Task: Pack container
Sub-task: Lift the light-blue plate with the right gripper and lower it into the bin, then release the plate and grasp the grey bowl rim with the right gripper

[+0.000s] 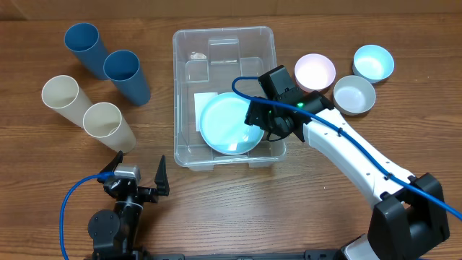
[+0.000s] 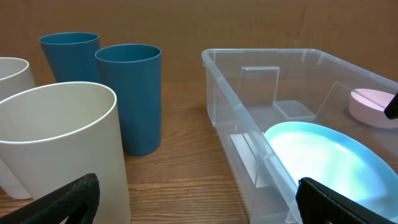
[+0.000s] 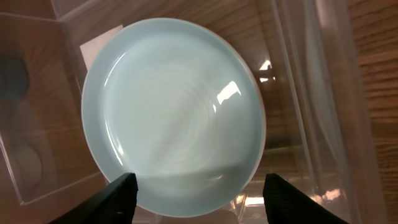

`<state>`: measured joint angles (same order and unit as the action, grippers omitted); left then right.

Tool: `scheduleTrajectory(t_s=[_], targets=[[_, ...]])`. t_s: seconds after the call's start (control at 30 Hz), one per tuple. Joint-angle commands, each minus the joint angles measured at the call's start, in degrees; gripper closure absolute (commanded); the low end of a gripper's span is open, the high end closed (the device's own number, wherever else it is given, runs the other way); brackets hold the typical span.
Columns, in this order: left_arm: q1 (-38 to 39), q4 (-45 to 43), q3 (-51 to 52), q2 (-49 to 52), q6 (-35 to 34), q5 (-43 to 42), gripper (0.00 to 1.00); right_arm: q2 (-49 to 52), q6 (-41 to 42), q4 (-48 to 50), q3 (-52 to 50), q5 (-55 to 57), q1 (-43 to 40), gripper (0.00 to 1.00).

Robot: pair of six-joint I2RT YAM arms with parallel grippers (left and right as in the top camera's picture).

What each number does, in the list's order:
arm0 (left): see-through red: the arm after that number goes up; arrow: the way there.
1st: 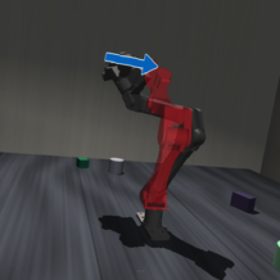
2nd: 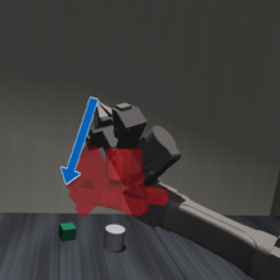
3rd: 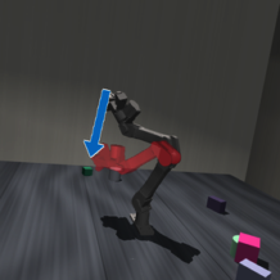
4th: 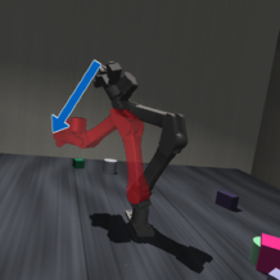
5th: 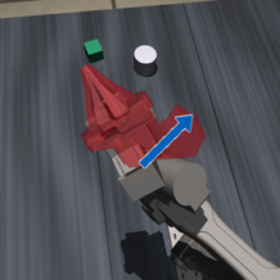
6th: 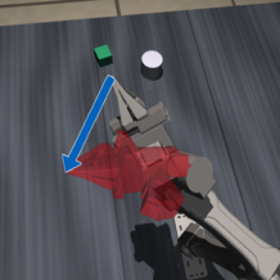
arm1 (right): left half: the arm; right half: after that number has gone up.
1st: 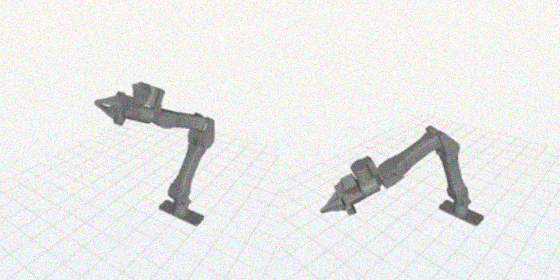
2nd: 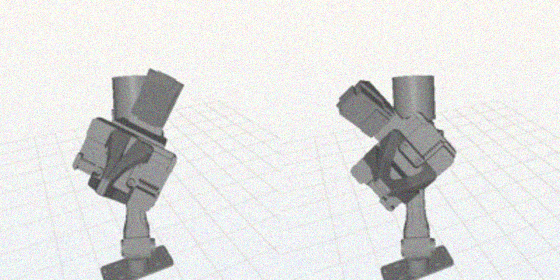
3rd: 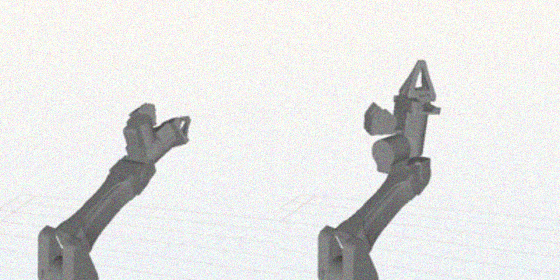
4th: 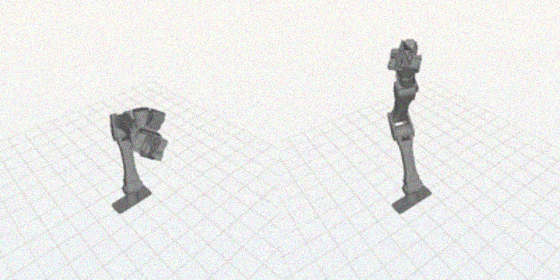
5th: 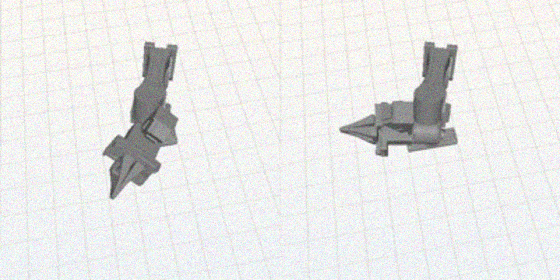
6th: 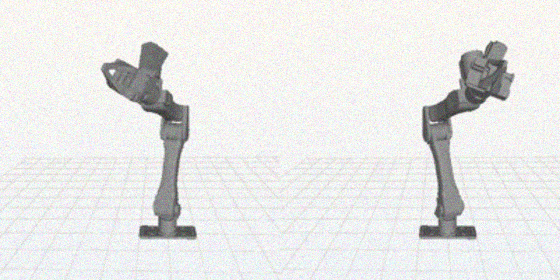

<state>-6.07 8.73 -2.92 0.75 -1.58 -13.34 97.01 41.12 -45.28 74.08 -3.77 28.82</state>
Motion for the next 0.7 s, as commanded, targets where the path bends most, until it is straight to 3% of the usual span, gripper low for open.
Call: scheduleTrajectory(t_s=[0.0, 0.17, 0.43, 0.67], targets=[[-0.4, -0.2, 0.3, -0.5, -0.8, -0.7, 0.00, 0.8, -3.6, -0.5, 1.0, -0.7, -0.3, 0.33], [-0.4, -0.2, 0.3, -0.5, -0.8, -0.7, 0.00, 0.8, -6.1, -4.3, 5.3, -2.6, -0.2, 0.33], [-0.4, -0.2, 0.3, -0.5, -0.8, -0.7, 0.00, 0.7, -8.1, -21.5, 28.2, 4.4, -1.6, 0.30], [-0.4, -0.2, 0.3, -0.5, -0.8, -0.7, 0.00, 1.3, -4.9, -30.2, 31.2, 11.3, -18.1, 0.27]])
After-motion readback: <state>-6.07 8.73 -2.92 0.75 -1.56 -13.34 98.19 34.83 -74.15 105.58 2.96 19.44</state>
